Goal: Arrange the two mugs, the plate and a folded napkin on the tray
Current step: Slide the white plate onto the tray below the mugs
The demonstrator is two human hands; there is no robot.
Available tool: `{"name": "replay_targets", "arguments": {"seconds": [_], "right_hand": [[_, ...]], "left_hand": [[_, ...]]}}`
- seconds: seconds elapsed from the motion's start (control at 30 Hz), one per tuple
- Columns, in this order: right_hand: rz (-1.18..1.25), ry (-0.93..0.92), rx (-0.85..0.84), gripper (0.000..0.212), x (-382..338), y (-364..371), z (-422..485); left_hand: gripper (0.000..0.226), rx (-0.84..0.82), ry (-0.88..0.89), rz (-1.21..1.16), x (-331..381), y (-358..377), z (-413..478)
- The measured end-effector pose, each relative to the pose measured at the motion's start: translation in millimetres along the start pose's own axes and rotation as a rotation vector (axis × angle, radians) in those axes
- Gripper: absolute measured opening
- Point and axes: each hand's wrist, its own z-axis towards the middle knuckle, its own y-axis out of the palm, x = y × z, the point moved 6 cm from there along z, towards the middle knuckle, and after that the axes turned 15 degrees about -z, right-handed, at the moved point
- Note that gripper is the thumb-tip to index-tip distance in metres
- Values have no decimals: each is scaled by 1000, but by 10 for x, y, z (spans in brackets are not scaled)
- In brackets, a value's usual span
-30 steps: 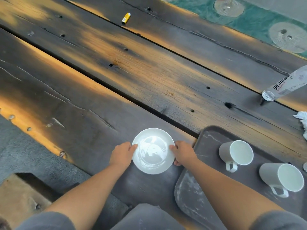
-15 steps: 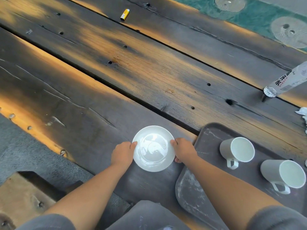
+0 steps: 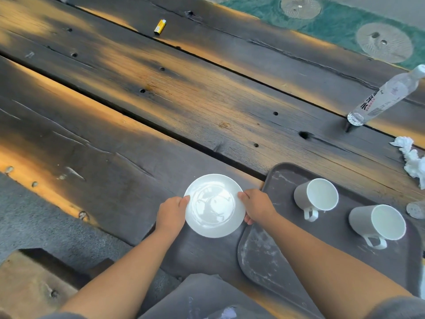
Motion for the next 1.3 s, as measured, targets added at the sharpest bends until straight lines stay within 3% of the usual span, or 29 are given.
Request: {"name": "replay_targets", "arguments": {"seconds": [0.4,0.87,1.3], "right_hand": [[111,-5,78,33,677,-79,-580],[213,171,68,39,1893,-29,-1138],[289,221,104,37,2340,70,-1332]], "left_hand": [[53,-115,129,22,285,360,-418],[57,-356,205,176,602,1263,-949],[54,-425,256,298,711,1662,-1079]]}}
